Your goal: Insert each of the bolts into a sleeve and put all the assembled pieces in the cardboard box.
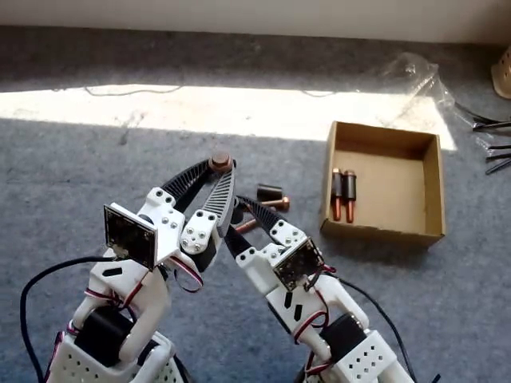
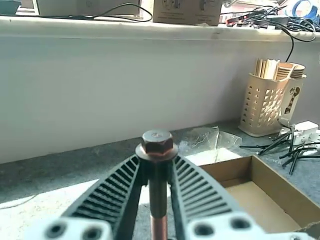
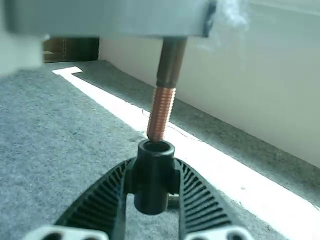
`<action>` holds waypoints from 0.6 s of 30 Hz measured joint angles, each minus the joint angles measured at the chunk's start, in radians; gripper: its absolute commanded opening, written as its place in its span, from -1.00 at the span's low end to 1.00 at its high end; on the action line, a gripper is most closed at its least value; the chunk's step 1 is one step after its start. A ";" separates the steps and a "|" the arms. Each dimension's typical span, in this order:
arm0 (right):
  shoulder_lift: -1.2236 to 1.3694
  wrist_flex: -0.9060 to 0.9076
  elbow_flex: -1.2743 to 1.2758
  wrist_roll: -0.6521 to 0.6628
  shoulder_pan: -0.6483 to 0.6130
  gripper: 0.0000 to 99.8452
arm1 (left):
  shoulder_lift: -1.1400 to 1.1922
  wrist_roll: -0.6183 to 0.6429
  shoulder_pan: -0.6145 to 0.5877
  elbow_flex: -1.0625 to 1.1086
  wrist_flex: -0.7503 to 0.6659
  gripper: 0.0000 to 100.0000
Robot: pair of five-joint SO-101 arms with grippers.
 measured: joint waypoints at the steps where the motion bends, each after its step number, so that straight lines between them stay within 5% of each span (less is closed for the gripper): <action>1: 0.000 0.000 0.000 0.000 0.000 -0.99 | 0.000 0.000 0.000 0.000 0.003 -0.99; 18: 0.000 0.000 0.000 0.000 0.000 -0.99 | 0.000 0.100 0.000 0.000 0.003 -0.98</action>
